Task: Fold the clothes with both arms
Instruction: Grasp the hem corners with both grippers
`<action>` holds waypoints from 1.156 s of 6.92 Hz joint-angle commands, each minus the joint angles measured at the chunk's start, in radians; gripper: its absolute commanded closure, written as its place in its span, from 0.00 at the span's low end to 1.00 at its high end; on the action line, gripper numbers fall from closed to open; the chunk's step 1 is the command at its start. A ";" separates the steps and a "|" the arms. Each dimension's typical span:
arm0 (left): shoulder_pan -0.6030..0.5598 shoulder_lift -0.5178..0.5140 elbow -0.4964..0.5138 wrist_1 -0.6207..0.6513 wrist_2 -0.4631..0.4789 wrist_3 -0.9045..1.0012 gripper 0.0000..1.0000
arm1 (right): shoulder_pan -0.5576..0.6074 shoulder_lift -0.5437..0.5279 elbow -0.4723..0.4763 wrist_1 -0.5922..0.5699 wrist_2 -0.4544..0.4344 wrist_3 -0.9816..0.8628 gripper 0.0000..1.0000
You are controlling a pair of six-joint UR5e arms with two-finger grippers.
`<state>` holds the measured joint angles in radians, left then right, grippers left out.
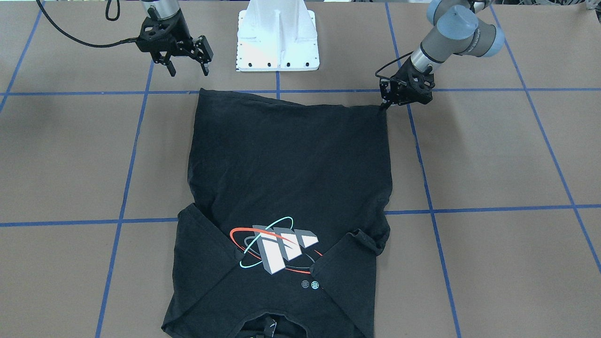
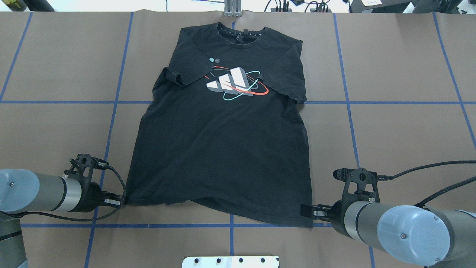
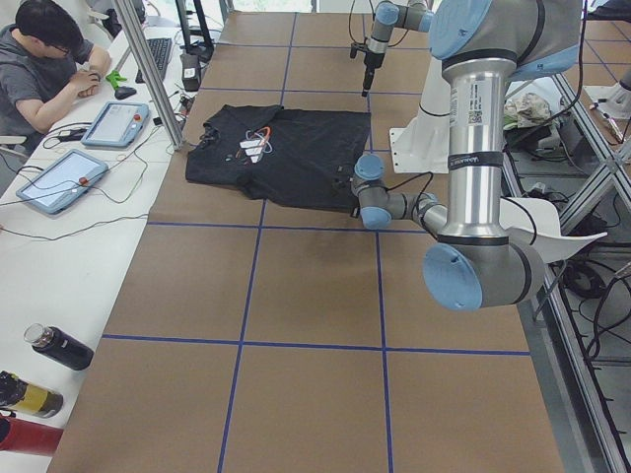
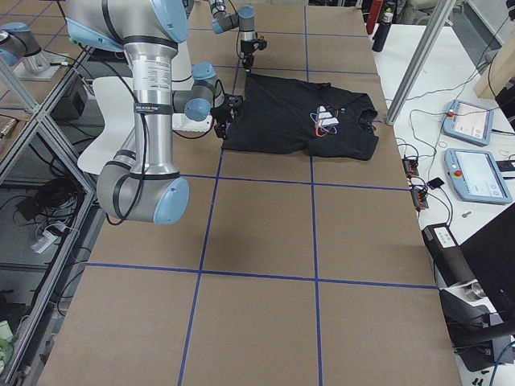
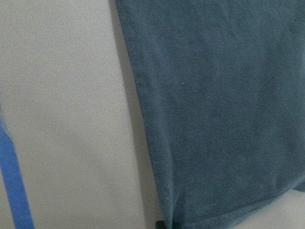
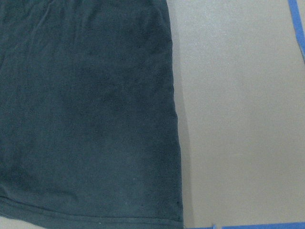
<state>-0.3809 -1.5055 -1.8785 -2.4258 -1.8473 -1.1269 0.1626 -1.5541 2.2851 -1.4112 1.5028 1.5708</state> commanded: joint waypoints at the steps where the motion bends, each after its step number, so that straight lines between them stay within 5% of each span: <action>1: 0.000 0.001 -0.033 0.010 -0.015 -0.008 1.00 | -0.002 -0.001 -0.022 0.001 -0.001 0.003 0.00; 5: 0.000 -0.001 -0.034 0.010 -0.027 -0.017 1.00 | -0.089 -0.001 -0.153 0.118 -0.155 0.057 0.04; 8: 0.000 0.001 -0.034 0.010 -0.029 -0.017 1.00 | -0.126 0.008 -0.184 0.118 -0.190 0.074 0.37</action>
<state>-0.3804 -1.5055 -1.9128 -2.4160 -1.8749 -1.1441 0.0450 -1.5523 2.1099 -1.2938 1.3240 1.6411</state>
